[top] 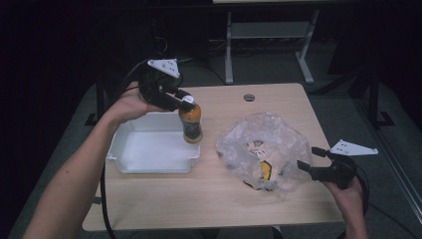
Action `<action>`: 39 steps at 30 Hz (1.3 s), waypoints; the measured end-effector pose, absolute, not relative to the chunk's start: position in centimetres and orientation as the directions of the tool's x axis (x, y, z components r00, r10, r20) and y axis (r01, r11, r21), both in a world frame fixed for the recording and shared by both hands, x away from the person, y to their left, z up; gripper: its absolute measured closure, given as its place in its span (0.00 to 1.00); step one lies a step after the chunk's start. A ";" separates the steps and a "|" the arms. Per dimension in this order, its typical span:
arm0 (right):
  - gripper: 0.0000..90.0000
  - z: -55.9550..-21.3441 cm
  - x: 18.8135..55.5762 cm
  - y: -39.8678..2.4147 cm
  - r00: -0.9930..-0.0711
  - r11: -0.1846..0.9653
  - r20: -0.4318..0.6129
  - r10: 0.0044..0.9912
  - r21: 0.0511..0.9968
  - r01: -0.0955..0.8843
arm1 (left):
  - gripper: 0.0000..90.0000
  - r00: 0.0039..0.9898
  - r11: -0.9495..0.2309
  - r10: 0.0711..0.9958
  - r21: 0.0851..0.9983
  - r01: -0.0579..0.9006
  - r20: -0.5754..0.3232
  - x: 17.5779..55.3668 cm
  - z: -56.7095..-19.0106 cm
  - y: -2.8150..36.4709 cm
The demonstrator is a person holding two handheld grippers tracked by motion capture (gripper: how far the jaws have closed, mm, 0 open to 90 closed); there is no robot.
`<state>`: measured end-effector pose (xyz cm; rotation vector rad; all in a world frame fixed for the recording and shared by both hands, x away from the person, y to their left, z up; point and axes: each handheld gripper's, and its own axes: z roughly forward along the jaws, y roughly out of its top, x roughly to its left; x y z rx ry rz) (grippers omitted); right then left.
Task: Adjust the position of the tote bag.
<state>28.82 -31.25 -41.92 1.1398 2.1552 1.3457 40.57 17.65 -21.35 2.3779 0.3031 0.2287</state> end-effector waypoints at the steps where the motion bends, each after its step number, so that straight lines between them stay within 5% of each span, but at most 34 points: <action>1: 0.21 -42.0 28.8 -31.2 -0.614 0.227 0.110 0.781 0.867 0.444 | 0.66 0.956 -0.717 0.284 0.679 0.157 0.079 40.6 -21.4 17.9; 39: 0.21 -42.1 29.0 -30.8 -0.619 0.259 0.088 0.780 0.856 0.448 | 0.66 0.933 -0.706 0.358 0.664 0.245 0.036 40.2 -27.9 21.0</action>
